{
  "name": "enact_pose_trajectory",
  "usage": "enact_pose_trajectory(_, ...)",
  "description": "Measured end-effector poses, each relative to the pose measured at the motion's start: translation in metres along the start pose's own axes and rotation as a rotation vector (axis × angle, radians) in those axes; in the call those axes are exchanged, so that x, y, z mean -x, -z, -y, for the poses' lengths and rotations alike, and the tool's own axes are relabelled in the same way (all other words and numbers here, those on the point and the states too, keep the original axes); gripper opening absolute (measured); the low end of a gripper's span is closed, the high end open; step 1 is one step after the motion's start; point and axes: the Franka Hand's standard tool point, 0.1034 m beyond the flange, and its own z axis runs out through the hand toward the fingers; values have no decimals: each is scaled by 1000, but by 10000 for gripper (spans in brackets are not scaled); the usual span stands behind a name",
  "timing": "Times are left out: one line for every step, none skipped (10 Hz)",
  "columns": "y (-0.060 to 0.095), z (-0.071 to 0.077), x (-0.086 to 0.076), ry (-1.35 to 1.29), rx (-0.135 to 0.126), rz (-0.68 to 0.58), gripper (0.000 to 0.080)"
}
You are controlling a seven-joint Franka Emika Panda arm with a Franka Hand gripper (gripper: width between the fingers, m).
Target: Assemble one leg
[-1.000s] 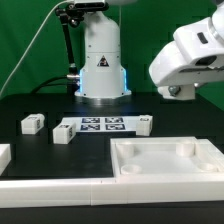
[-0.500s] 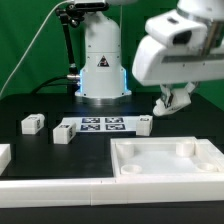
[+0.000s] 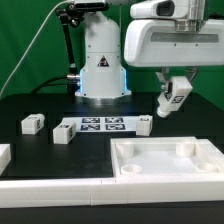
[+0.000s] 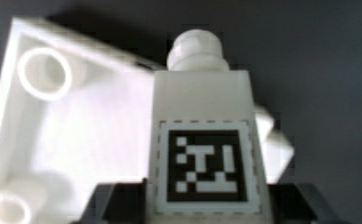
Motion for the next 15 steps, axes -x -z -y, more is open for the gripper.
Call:
enact_pose_trajectory(1, 5, 2, 6, -7, -80, 292)
enact_pose_trajectory(11, 0, -7, 13, -2, -141, 292)
enact_pose_trajectory(16, -2, -16, 15, 3, -185, 292)
enact_pose_trajectory(13, -1, -13, 16, 1, -177, 292)
enact_pose_trajectory(13, -1, -13, 16, 1, -177, 292)
enact_pose_trajectory(13, -1, -13, 16, 1, -177, 292)
enact_pose_trajectory(11, 2, -18, -29, -8, -171, 292)
enact_pose_trajectory(12, 3, -32, -79, -21, -166, 292)
enact_pose_trajectory(10, 1, -49, -109, -31, -175, 292)
enact_pose_trajectory(7, -1, -55, -112, -32, -180, 292)
enact_pose_trajectory(7, 0, -54, -110, -33, -178, 292)
enact_pose_trajectory(7, 0, -54, -110, -32, -178, 292)
enact_pose_trajectory(6, 0, -53, -110, -33, -177, 292)
enact_pose_trajectory(6, 0, -54, -110, -32, -180, 292)
enact_pose_trajectory(6, 0, -56, -108, -29, -221, 292)
